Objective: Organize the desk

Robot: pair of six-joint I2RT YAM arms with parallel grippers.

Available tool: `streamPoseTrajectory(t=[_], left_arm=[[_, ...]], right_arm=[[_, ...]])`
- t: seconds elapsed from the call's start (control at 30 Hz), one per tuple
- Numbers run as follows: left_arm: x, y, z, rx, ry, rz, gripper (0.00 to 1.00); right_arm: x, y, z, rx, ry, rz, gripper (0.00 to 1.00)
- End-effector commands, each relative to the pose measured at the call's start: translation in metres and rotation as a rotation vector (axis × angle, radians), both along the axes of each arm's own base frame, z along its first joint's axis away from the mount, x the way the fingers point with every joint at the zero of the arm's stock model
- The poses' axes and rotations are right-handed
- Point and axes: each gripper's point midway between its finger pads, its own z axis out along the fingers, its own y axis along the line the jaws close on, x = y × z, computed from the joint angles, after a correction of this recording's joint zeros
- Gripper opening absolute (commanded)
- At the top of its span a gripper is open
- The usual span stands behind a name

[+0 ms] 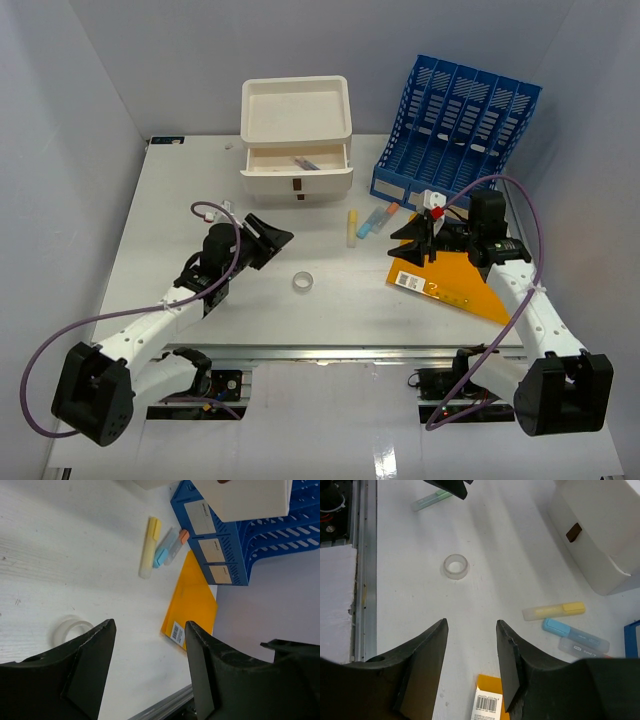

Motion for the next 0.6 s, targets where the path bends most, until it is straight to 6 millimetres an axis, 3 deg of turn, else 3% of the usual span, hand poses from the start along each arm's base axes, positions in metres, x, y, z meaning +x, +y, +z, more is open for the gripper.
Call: streamPoseTrajectory(t=[0.0,0.13,0.2,0.27,0.57], left_arm=[[0.033,0.001,0.014,-0.102,0.039,0.154,0.56],[0.057,-0.004,0.013,-0.112,0.058,0.199,0.38],[0.071,-0.007,0.025,-0.122,0.045,0.227,0.26],[0.084,-0.008,0.032,-0.126,0.036,0.254,0.19],[0.128,-0.003,0.031,-0.126,0.072,0.415,0.19]], right_arm=[[0.006,-0.001,0.014,0.042,0.013,-0.011,0.48],[0.007,-0.004,0.016,0.035,-0.004,-0.031,0.48],[0.008,-0.005,0.015,0.029,-0.007,-0.042,0.48],[0.009,-0.006,0.016,0.028,-0.011,-0.047,0.48],[0.011,-0.009,0.016,0.026,-0.015,-0.065,0.49]])
